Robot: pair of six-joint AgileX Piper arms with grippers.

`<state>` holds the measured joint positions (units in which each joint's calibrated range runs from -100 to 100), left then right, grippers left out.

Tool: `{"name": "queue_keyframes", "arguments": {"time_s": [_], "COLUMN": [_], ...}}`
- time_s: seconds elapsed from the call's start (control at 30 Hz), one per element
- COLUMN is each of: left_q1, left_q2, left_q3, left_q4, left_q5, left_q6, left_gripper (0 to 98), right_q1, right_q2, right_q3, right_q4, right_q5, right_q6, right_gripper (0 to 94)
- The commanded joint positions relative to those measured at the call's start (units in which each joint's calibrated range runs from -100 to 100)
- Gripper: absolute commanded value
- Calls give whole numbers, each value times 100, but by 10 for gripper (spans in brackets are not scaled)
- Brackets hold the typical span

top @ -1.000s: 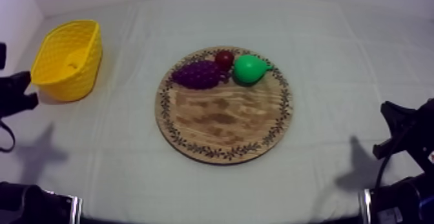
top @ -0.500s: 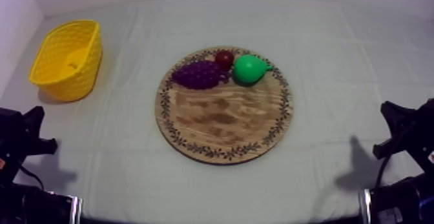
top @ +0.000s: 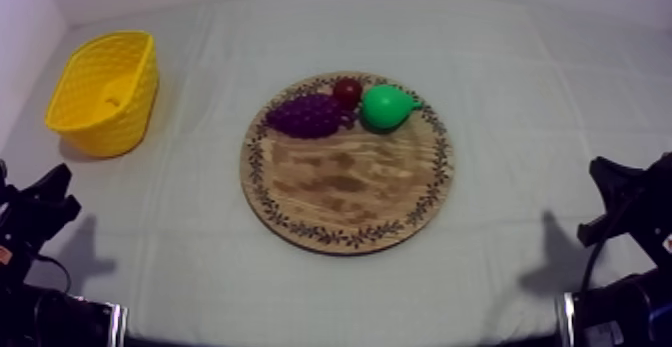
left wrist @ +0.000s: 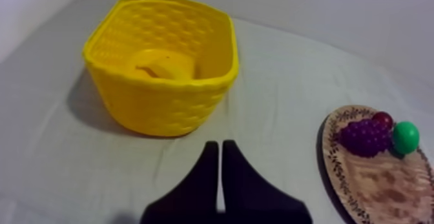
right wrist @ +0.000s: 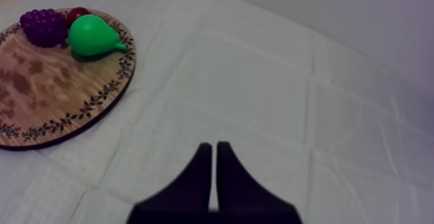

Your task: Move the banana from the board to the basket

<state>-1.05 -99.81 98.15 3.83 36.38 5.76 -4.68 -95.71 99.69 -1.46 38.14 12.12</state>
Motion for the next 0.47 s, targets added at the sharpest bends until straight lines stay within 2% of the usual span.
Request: {"name": "queue_keyframes", "arguments": {"time_s": [0.0,0.43], "left_q1": [0,0], "left_q2": [-2,-2], "left_q3": [5,6], "left_q4": [1,1], "left_q5": [2,0], "left_q6": [2,2], "left_gripper": [1,1], "right_q1": [1,1], "right_q2": [-4,-4], "right_q3": [-3,-3], "right_q4": [-3,-3], "right_q5": [1,1], "right_q6": [-3,-3], "right_gripper": [5,5]}}
